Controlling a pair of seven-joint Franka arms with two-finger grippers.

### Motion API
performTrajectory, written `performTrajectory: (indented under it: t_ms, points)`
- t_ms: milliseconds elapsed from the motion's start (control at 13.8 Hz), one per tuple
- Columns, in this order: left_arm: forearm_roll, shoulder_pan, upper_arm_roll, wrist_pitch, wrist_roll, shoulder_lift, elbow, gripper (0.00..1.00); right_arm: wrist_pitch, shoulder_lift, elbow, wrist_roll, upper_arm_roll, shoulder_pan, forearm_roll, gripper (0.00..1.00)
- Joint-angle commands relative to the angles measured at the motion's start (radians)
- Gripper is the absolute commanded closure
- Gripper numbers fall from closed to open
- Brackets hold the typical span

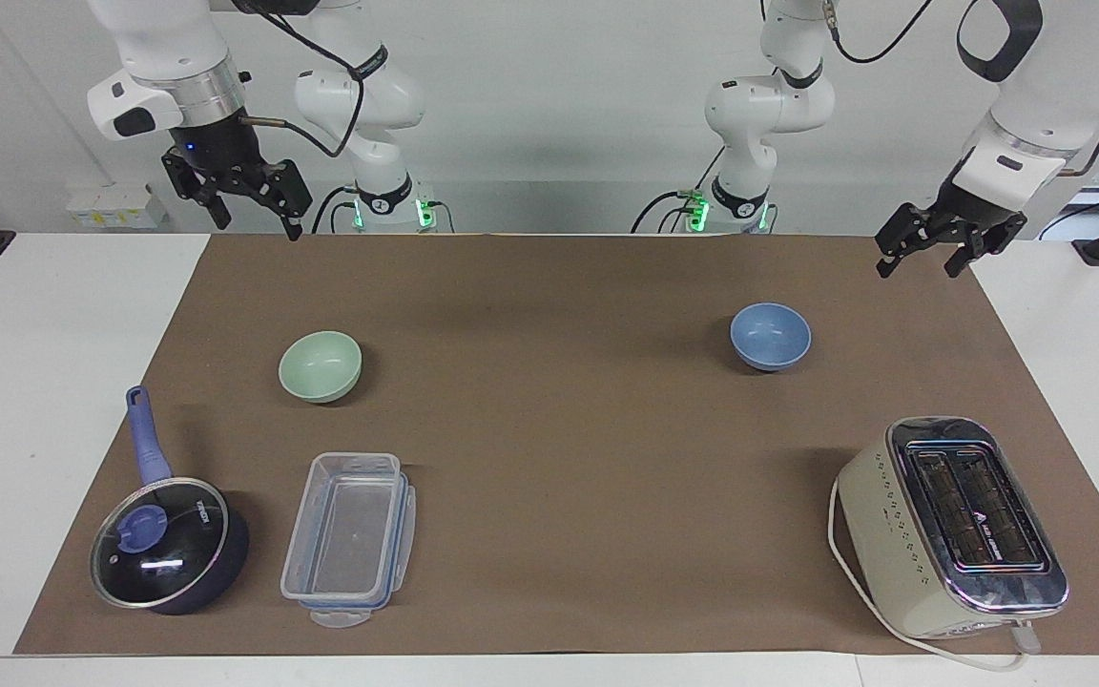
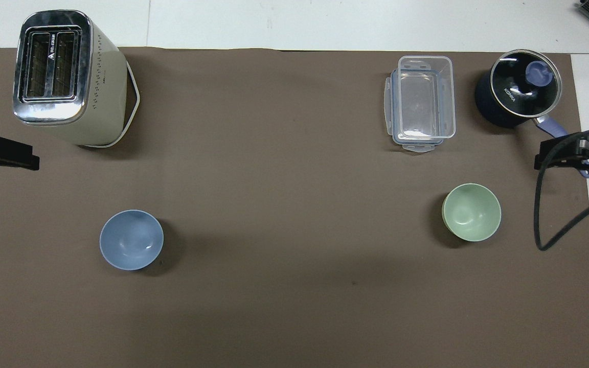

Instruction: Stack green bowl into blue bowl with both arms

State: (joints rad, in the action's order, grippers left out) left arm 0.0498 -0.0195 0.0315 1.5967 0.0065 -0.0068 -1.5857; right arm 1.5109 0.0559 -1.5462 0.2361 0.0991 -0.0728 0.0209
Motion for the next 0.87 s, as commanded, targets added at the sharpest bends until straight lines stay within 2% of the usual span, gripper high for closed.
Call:
performTrajectory:
  t_ms: [0,799]
  points:
    - [-0.019,-0.005,0.002,-0.040,-0.002,-0.019,-0.016,0.00,0.014,0.028,-0.035,-0.008,0.007,-0.013,-0.004,0.00]
    - [-0.018,0.010,0.007,-0.031,0.001,-0.021,-0.014,0.00,0.014,0.028,-0.035,-0.009,0.007,-0.013,-0.004,0.00]
